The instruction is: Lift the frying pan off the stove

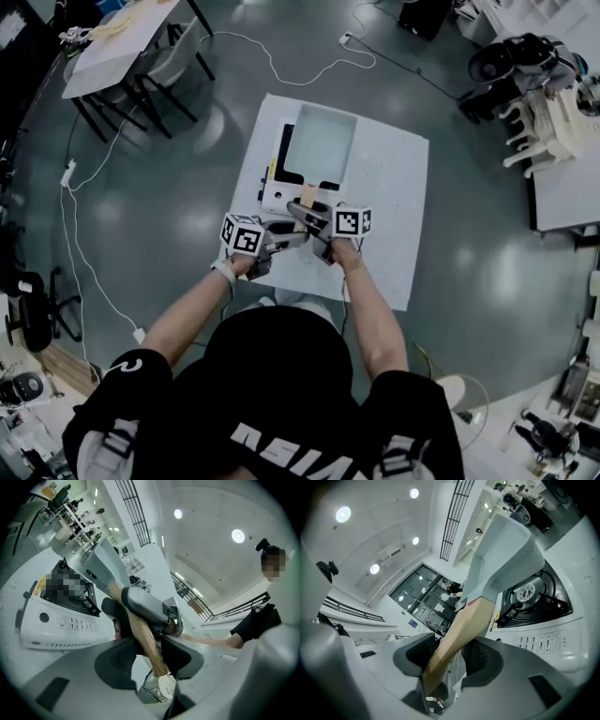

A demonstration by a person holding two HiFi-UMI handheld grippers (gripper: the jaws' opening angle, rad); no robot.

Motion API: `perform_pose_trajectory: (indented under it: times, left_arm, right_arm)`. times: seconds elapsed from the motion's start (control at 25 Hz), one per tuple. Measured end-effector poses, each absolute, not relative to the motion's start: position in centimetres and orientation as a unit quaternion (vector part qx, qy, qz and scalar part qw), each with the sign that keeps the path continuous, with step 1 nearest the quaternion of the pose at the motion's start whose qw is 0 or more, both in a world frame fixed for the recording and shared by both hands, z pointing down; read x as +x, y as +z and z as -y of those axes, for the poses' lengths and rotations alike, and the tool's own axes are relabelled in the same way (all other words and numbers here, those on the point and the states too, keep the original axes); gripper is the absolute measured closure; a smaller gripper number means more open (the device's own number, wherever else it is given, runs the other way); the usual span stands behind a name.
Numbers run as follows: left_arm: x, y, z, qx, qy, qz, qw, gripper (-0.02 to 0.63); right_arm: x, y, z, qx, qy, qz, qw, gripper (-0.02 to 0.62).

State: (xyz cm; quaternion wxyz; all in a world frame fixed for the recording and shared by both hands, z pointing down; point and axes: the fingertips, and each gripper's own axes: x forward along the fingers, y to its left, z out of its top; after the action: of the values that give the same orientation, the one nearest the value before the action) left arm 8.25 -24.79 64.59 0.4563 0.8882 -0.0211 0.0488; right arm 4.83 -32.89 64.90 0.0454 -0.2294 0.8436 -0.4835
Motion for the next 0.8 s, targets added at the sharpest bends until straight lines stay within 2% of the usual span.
perform_pose_trajectory:
  times: [0.8]
  left_arm:
    - [7.1, 61.3, 14.8, 0.909, 0.052, -0.006, 0.414, 0.446]
  right_arm:
    - [4.1, 60.8, 23.0, -0.257, -0.438, -0.859, 0.055, 0.423]
